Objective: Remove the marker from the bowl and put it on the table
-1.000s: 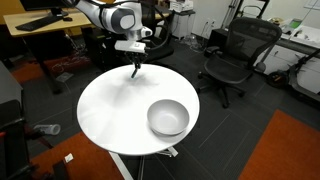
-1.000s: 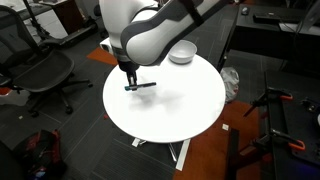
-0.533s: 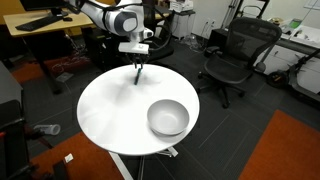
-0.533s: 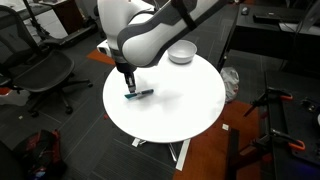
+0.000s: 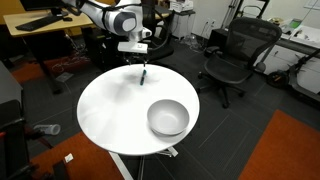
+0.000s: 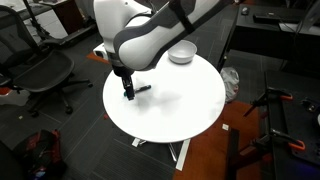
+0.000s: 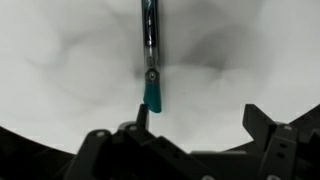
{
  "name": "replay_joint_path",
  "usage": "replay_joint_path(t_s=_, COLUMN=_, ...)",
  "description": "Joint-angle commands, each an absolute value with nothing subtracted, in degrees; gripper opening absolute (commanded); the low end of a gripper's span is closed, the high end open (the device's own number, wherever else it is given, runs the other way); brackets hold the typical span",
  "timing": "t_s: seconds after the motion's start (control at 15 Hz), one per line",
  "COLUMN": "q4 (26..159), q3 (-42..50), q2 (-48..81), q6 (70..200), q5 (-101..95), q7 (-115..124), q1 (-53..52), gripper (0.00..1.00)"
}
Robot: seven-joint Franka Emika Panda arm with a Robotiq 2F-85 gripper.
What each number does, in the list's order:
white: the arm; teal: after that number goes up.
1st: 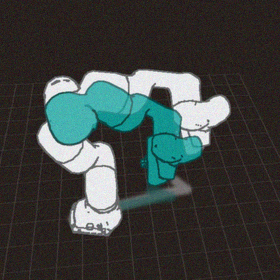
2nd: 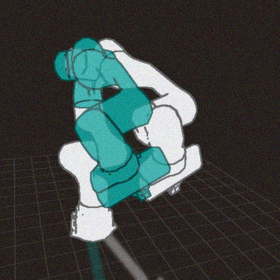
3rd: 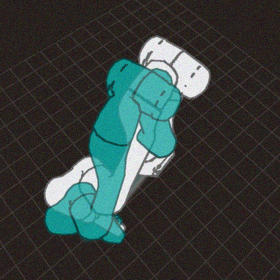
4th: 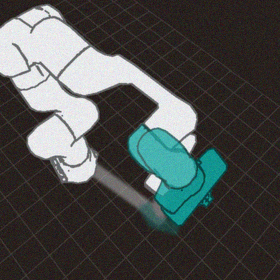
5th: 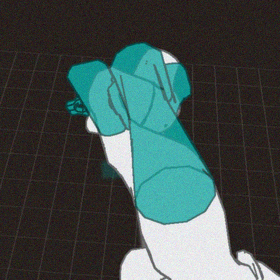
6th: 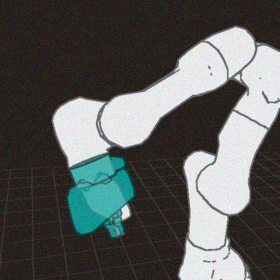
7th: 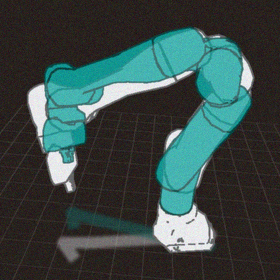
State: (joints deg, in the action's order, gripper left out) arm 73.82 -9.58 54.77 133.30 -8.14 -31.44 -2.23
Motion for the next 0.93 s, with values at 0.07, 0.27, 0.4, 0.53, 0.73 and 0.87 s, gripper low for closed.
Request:
replay_joint_path(t_s=0.07, q4=71.8, q3=-10.31, q2=55.53, q6=131.4, q5=-7.91, q7=-32.26, q1=-2.76, gripper=1.0)
replay_joint_path(t_s=0.27, q4=71.41, q3=-10.2, q2=55.38, q6=131.6, q5=-7.68, q7=-31.83, q1=-2.77, gripper=1.0)
replay_joint_path(t_s=0.4, q4=70.8, q3=-10.23, q2=55.2, q6=131.66, q5=-7.36, q7=-31.76, q1=-2.44, gripper=1.0)
replay_joint_path(t_s=0.53, q4=69.45, q3=-10.12, q2=55.21, q6=131.19, q5=-7.11, q7=-32.3, q1=-1.69, gripper=1.0)
replay_joint_path(t_s=0.73, q4=67.45, q3=-9.57, q2=55.4, q6=130.05, q5=-7.06, q7=-32.55, q1=-0.68, gripper=1.0)
replay_joint_path(t_s=0.87, q4=66.43, q3=-9.42, q2=55.35, q6=128.79, q5=-6.89, q7=-32.84, q1=0.19, gripper=1.0)
